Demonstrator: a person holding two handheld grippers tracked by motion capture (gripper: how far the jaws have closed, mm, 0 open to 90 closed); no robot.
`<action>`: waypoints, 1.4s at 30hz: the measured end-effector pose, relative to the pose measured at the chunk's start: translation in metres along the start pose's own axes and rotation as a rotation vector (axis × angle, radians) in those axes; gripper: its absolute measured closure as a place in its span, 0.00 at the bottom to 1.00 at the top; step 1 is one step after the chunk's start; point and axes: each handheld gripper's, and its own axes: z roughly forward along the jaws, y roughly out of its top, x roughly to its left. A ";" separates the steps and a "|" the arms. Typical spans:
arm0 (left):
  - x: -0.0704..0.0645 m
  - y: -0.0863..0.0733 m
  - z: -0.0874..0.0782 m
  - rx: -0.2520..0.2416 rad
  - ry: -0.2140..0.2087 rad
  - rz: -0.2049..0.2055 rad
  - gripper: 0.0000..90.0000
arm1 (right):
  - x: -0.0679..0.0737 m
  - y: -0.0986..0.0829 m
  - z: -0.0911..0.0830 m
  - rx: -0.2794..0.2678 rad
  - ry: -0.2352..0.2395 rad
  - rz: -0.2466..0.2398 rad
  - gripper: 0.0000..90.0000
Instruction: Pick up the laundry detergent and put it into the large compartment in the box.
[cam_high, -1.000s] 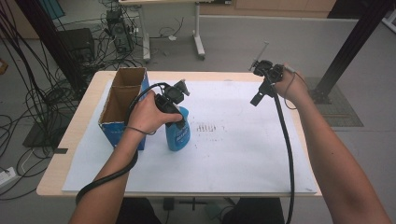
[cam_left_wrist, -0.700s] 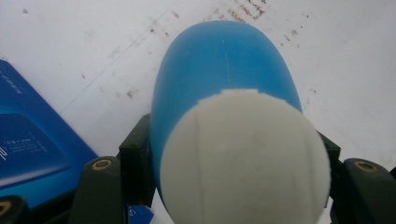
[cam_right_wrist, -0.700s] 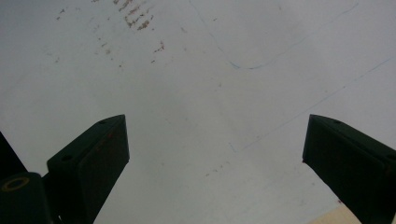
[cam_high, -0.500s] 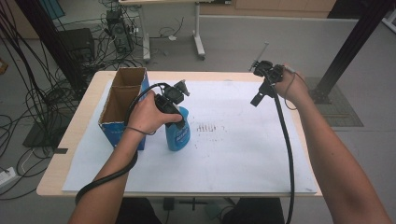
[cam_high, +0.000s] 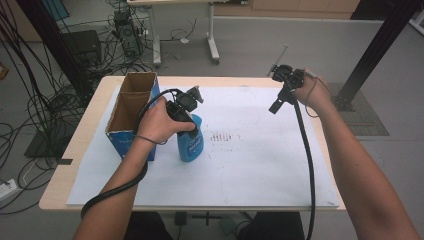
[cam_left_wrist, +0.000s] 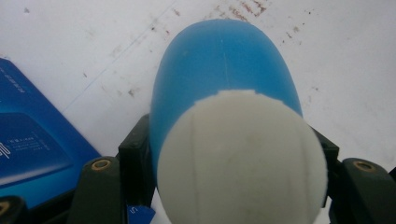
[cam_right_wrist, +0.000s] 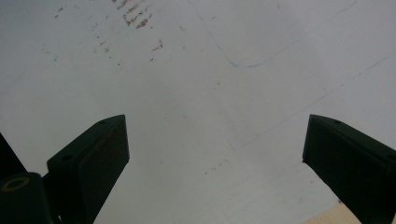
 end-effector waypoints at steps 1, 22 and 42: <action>0.000 0.000 0.000 -0.001 0.000 0.000 0.41 | 0.000 0.000 0.000 0.001 0.000 -0.003 0.08; 0.000 0.000 0.000 0.002 -0.003 0.001 0.42 | 0.000 0.000 0.003 -0.001 0.006 0.000 0.08; 0.000 -0.001 0.000 -0.005 0.002 0.010 0.42 | 0.001 0.001 0.004 -0.001 0.006 -0.001 0.08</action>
